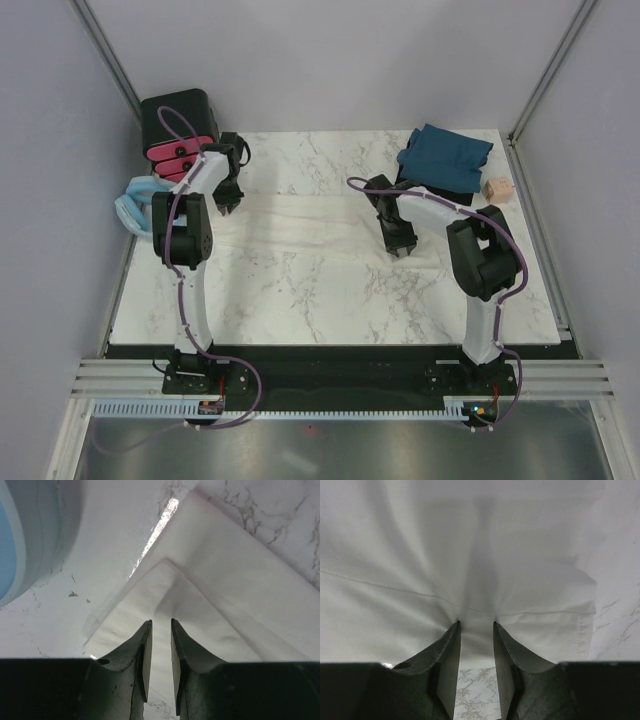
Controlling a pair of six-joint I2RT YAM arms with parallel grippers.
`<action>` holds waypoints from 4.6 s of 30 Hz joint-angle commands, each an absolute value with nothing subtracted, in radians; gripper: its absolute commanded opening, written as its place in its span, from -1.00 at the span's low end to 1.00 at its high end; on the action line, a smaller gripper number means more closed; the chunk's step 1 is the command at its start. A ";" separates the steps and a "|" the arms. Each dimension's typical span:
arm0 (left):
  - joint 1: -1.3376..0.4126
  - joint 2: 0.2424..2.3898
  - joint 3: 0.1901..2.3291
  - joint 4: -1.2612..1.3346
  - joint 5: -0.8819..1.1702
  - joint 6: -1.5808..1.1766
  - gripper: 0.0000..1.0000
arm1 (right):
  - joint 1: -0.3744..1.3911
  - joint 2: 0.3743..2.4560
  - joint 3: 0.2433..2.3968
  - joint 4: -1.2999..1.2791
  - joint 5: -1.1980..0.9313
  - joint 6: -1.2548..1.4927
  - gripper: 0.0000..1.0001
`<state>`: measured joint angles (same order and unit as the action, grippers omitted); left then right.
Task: Fold and stack the t-shirts
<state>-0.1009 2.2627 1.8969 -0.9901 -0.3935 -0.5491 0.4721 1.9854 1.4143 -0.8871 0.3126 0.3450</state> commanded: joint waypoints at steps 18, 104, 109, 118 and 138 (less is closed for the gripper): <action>-0.121 2.129 1.692 -0.980 -0.313 -0.491 -0.45 | 0.413 2.022 1.430 -1.068 0.331 0.497 -0.21; -0.292 1.650 1.236 -1.068 -0.288 -0.661 -0.96 | 0.417 2.503 2.309 -0.758 -0.037 0.336 0.17; -0.247 1.860 1.364 -1.020 -0.304 -0.624 -0.86 | 0.417 2.338 2.190 -0.715 0.029 0.290 0.26; -0.166 2.092 1.486 -1.000 -0.287 -0.584 -0.88 | 0.443 2.332 2.091 -0.733 0.038 0.302 0.25; -0.232 2.010 1.232 -1.031 -0.227 -0.428 -0.96 | 0.453 2.617 2.331 -0.830 0.103 0.396 -1.00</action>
